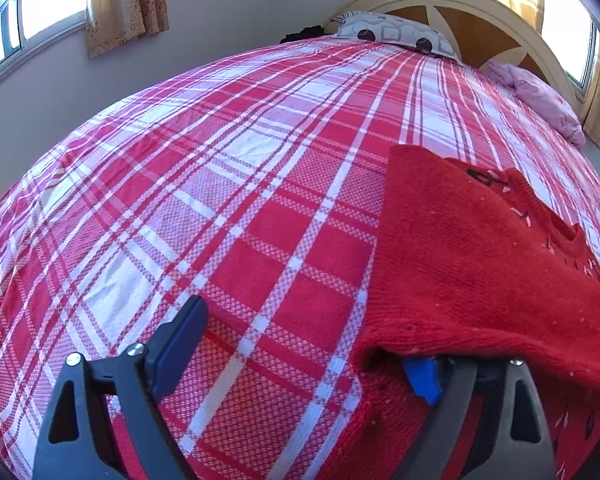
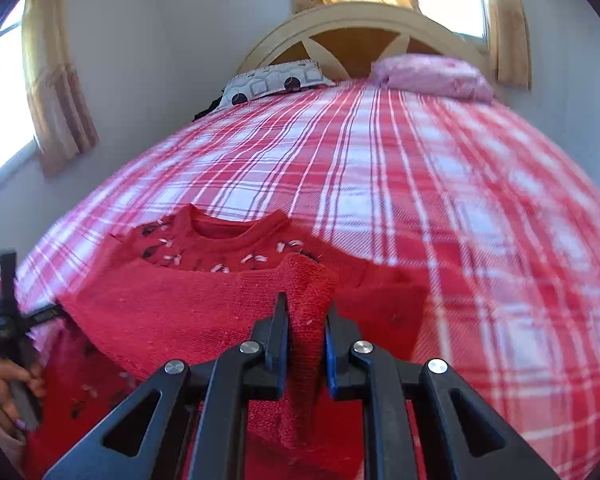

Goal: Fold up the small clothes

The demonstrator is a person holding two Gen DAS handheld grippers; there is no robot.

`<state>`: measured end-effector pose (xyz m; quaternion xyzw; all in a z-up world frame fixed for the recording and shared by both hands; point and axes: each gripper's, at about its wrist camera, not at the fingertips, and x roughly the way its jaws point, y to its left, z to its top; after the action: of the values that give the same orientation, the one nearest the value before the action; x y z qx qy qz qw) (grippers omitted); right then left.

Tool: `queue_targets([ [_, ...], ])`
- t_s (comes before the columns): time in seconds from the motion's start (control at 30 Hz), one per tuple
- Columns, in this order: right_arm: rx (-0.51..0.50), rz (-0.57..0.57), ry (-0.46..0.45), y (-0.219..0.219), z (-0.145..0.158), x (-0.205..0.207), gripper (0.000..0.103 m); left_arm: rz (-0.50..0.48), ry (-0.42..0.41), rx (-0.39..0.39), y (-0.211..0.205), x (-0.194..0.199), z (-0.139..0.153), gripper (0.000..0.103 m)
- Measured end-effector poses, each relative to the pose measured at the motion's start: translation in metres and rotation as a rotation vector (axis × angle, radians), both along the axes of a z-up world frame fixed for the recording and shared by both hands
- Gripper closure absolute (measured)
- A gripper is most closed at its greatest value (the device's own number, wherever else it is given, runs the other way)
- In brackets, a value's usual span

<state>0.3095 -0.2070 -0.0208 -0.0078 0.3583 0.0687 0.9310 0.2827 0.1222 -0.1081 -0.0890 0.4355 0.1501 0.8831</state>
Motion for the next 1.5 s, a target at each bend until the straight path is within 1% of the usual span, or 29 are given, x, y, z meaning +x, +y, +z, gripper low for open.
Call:
queue_targets([
  [0.1, -0.168, -0.001, -0.023, 0.01, -0.012, 0.0, 0.089, 0.006, 0.004, 0.001, 0.0, 0.001, -0.001, 0.008],
  [0.13, -0.188, 0.003, 0.006, 0.01, -0.022, 0.003, 0.089, 0.005, 0.006, 0.009, 0.0, 0.001, -0.001, 0.008],
  [0.2, -0.175, 0.006, 0.093, 0.007, -0.043, 0.011, 0.089, 0.003, 0.006, 0.016, -0.001, 0.002, -0.001, 0.008],
  [0.23, -0.164, -0.004, 0.116, 0.003, -0.049, 0.013, 0.088, 0.002, 0.005, 0.012, -0.001, 0.001, -0.001, 0.008],
  [0.27, -0.147, -0.011, 0.114, -0.001, -0.047, 0.013, 0.088, 0.002, 0.004, 0.005, 0.0, 0.001, -0.001, 0.008],
  [0.3, -0.123, -0.022, 0.115, -0.006, -0.044, 0.013, 0.08, 0.001, 0.002, -0.005, 0.001, 0.001, -0.001, 0.008],
  [0.33, -0.104, -0.047, 0.122, -0.013, -0.041, 0.012, 0.067, 0.0, 0.002, -0.013, 0.002, 0.0, -0.002, 0.007],
  [0.37, -0.094, -0.071, 0.127, -0.02, -0.04, 0.01, 0.059, 0.0, 0.002, -0.016, 0.002, 0.0, -0.002, 0.007],
  [0.4, -0.08, -0.094, 0.132, -0.028, -0.041, 0.007, 0.047, -0.001, 0.002, -0.018, 0.002, 0.0, -0.002, 0.007],
  [0.43, -0.028, -0.122, 0.131, -0.043, -0.041, 0.0, 0.045, -0.001, 0.002, -0.018, 0.002, 0.0, -0.002, 0.006],
  [0.47, 0.015, -0.145, 0.125, -0.052, -0.04, -0.006, 0.045, -0.002, 0.002, -0.02, 0.002, 0.0, -0.002, 0.006],
  [0.53, 0.143, -0.211, 0.082, -0.077, -0.034, -0.025, 0.045, -0.005, 0.0, -0.028, 0.003, 0.0, -0.002, 0.006],
  [0.6, 0.196, -0.238, 0.051, -0.088, -0.028, -0.039, 0.045, -0.009, 0.005, -0.035, 0.003, -0.001, -0.001, 0.006],
  [0.67, 0.195, -0.23, 0.027, -0.085, -0.019, -0.047, 0.045, -0.029, 0.02, -0.041, 0.002, -0.003, 0.001, 0.006],
  [0.73, 0.202, -0.198, 0.01, -0.079, -0.011, -0.052, 0.047, -0.05, 0.035, -0.045, 0.004, -0.007, 0.004, 0.006],
  [0.8, 0.209, -0.141, 0.009, -0.069, -0.005, -0.05, 0.049, -0.064, 0.035, -0.039, 0.005, -0.017, 0.008, 0.006],
  [0.9, 0.175, -0.046, 0.009, -0.042, -0.002, -0.046, 0.055, -0.093, 0.022, -0.027, 0.005, -0.029, 0.016, 0.006],
  [1.0, 0.157, 0.025, 0.026, -0.021, -0.007, -0.039, 0.063, -0.134, -0.001, -0.006, 0.003, -0.037, 0.029, 0.006],
  [1.1, 0.113, 0.097, 0.087, -0.002, -0.024, -0.029, 0.063, -0.149, -0.06, 0.004, 0.001, -0.037, 0.048, 0.006],
  [1.13, 0.097, 0.101, 0.11, 0.001, -0.031, -0.027, 0.063, -0.15, -0.072, 0.01, 0.001, -0.034, 0.051, 0.006],
  [1.2, 0.062, 0.075, 0.152, -0.001, -0.044, -0.023, 0.063, -0.142, -0.079, 0.033, -0.002, -0.023, 0.057, 0.006],
  [1.23, 0.073, 0.052, 0.169, -0.008, -0.049, -0.022, 0.065, -0.137, -0.084, 0.039, -0.003, -0.019, 0.058, 0.006],
  [1.3, 0.145, 0.022, 0.171, -0.022, -0.049, -0.023, 0.065, -0.136, -0.092, 0.055, -0.007, -0.008, 0.055, 0.006],
  [1.37, 0.162, -0.002, 0.178, -0.03, -0.048, -0.024, 0.065, -0.15, -0.067, 0.086, -0.014, 0.002, 0.045, 0.006],
  [1.4, 0.167, -0.004, 0.18, -0.031, -0.047, -0.026, 0.065, -0.146, -0.017, 0.126, -0.018, 0.01, 0.033, 0.006],
  [1.43, 0.171, -0.012, 0.178, -0.032, -0.045, -0.027, 0.065, -0.141, 0.019, 0.147, -0.02, 0.014, 0.025, 0.006],
  [1.5, 0.194, -0.03, 0.143, -0.035, -0.035, -0.03, 0.065, -0.142, 0.078, 0.162, -0.022, 0.023, 0.009, 0.006],
])
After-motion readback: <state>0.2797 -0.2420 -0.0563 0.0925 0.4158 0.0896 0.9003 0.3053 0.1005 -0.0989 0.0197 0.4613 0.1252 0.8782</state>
